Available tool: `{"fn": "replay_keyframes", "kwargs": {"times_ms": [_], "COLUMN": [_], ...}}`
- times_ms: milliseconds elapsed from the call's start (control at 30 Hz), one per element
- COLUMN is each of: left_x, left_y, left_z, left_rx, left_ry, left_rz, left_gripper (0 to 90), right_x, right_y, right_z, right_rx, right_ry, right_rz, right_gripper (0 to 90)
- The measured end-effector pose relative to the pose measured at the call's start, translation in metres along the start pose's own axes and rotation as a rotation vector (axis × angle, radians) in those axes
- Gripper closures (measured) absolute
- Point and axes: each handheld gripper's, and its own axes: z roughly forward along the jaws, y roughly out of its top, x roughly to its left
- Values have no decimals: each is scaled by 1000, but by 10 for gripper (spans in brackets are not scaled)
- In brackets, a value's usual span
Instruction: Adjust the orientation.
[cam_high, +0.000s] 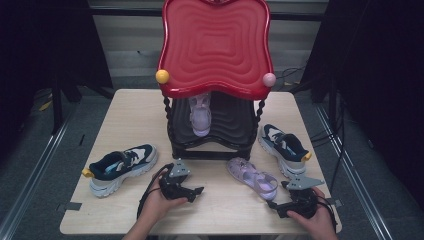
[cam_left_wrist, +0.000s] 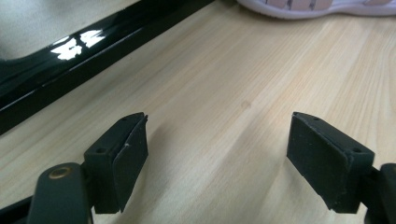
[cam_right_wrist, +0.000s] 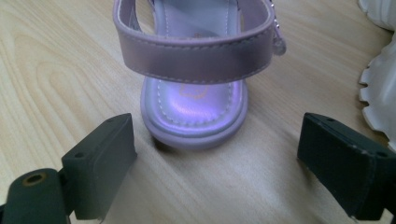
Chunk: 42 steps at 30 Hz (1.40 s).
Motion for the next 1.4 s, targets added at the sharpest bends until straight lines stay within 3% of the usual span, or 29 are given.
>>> {"fn": "replay_keyframes", "kwargs": {"times_ms": [200, 233, 267, 300, 667, 867, 1100, 1167, 1233, 1400], "left_x": [0, 0, 1, 1, 2, 0, -1, -1, -2, -3], "left_y": [0, 0, 0, 0, 0, 0, 1, 1, 1, 1], "left_z": [2, 1, 2, 2, 2, 2, 2, 3, 3, 4], "left_rx": [8, 11, 7, 7, 13, 15, 23, 25, 26, 31], "left_ry": [4, 5, 5, 5, 19, 31, 39, 40, 37, 40], "left_rz": [2, 5, 0, 0, 10, 16, 23, 29, 32, 40], "left_gripper": [202, 202, 202, 202, 202, 200, 197, 194, 188, 179], "right_x": [1, 1, 2, 3, 14, 20, 21, 21, 19, 14], "right_y": [2, 2, 2, 2, 1, -2, -3, -3, -3, -4], "right_z": [1, 1, 0, 0, -1, -4, -7, -8, -13, -20], "right_rx": [-13, -15, -31, -40, -43, -51, -49, -43, -39, -51], "right_ry": [-12, -12, 5, 14, 27, 71, 107, 107, 79, 74], "right_rz": [16, 15, 3, -3, -11, -1, 19, 24, -18, -14], "right_gripper": [168, 202, 335, 364, 380, 394, 350, 325, 283, 261]}}
